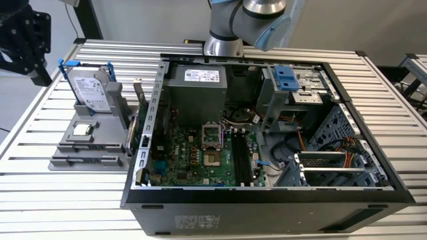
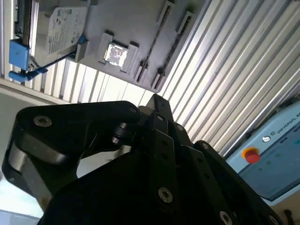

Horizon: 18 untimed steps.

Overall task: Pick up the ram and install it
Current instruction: 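Pick up the ram and move it above insertion slot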

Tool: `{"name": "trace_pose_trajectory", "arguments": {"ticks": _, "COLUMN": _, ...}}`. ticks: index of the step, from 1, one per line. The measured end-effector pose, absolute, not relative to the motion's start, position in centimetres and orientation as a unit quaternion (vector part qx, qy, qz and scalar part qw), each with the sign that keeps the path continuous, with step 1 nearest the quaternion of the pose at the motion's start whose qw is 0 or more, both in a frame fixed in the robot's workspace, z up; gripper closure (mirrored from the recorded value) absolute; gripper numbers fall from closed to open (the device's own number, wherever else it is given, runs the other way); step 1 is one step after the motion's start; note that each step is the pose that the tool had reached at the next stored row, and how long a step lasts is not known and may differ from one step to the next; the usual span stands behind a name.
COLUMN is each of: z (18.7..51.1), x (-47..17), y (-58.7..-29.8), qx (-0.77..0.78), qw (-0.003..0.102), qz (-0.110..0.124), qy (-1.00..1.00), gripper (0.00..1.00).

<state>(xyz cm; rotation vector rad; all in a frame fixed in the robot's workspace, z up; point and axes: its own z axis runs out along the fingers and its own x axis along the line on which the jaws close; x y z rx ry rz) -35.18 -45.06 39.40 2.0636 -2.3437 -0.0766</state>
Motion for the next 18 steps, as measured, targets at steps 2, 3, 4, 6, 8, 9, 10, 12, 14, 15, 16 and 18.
{"name": "trace_pose_trajectory", "arguments": {"ticks": 2, "z": 39.4, "x": -35.19, "y": -45.05, "qx": 0.674, "qw": 0.009, "qz": -0.024, "qy": -0.738, "gripper": 1.0}}
{"name": "trace_pose_trajectory", "arguments": {"ticks": 3, "z": 39.39, "x": -35.19, "y": -45.05, "qx": 0.681, "qw": 0.01, "qz": -0.024, "qy": -0.732, "gripper": 1.0}}
{"name": "trace_pose_trajectory", "arguments": {"ticks": 4, "z": 39.39, "x": -35.19, "y": -45.06, "qx": 0.688, "qw": 0.01, "qz": -0.024, "qy": -0.726, "gripper": 1.0}}
{"name": "trace_pose_trajectory", "arguments": {"ticks": 6, "z": 39.4, "x": -35.19, "y": -45.06, "qx": 0.7, "qw": 0.01, "qz": -0.024, "qy": -0.713, "gripper": 1.0}}
{"name": "trace_pose_trajectory", "arguments": {"ticks": 8, "z": 39.4, "x": -35.19, "y": -45.06, "qx": 0.709, "qw": 0.01, "qz": -0.024, "qy": -0.705, "gripper": 1.0}}
{"name": "trace_pose_trajectory", "arguments": {"ticks": 9, "z": 39.4, "x": -35.19, "y": -45.06, "qx": 0.709, "qw": 0.011, "qz": -0.024, "qy": -0.705, "gripper": 1.0}}
{"name": "trace_pose_trajectory", "arguments": {"ticks": 10, "z": 39.4, "x": -35.19, "y": -45.06, "qx": 0.709, "qw": 0.011, "qz": -0.024, "qy": -0.705, "gripper": 1.0}}
{"name": "trace_pose_trajectory", "arguments": {"ticks": 12, "z": 39.4, "x": -35.19, "y": -45.06, "qx": 0.712, "qw": 0.011, "qz": -0.024, "qy": -0.702, "gripper": 1.0}}
{"name": "trace_pose_trajectory", "arguments": {"ticks": 14, "z": 39.38, "x": -35.19, "y": -45.07, "qx": 0.718, "qw": 0.011, "qz": -0.024, "qy": -0.696, "gripper": 1.0}}
{"name": "trace_pose_trajectory", "arguments": {"ticks": 15, "z": 39.37, "x": -35.19, "y": -45.07, "qx": 0.722, "qw": 0.011, "qz": -0.024, "qy": -0.692, "gripper": 1.0}}
{"name": "trace_pose_trajectory", "arguments": {"ticks": 16, "z": 39.37, "x": -35.19, "y": -45.08, "qx": 0.725, "qw": 0.011, "qz": -0.024, "qy": -0.689, "gripper": 1.0}}
{"name": "trace_pose_trajectory", "arguments": {"ticks": 18, "z": 39.36, "x": -35.19, "y": -45.08, "qx": 0.728, "qw": 0.011, "qz": -0.023, "qy": -0.685, "gripper": 1.0}}
